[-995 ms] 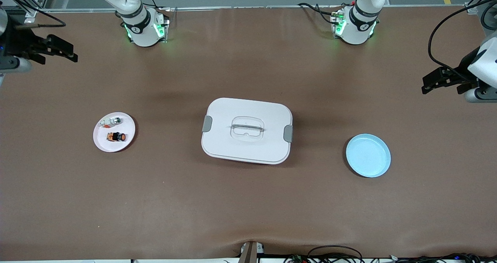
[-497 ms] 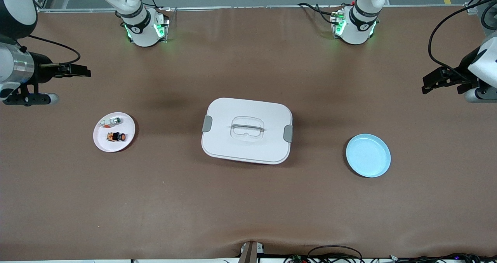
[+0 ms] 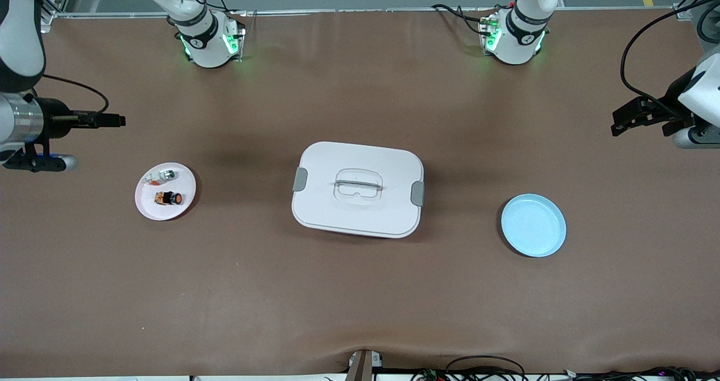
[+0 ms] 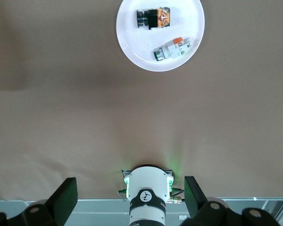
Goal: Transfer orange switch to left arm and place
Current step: 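Move the right gripper over the white plate toward the black switch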
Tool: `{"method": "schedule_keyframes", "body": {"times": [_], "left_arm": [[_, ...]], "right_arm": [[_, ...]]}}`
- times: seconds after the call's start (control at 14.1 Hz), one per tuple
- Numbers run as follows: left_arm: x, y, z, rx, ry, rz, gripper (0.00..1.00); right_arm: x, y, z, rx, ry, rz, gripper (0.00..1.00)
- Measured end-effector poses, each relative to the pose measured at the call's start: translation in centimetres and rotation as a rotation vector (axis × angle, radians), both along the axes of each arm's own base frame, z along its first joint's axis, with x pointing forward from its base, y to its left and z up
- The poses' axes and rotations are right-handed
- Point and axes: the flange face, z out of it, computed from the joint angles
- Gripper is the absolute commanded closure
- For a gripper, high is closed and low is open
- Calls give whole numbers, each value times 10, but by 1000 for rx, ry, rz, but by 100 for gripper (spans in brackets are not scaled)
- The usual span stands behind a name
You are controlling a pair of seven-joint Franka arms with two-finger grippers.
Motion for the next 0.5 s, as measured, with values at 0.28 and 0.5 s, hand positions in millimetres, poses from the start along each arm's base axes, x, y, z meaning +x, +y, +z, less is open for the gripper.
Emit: {"method": "schedule_keyframes", "body": {"times": [0.28, 0.5], "left_arm": [[0, 0, 0, 0, 0, 0, 0], [0, 0, 0, 0, 0, 0, 0]], "right_arm": [[6, -2, -14, 4, 28, 0, 0], [13, -1, -22, 9, 40, 9, 0]]}}
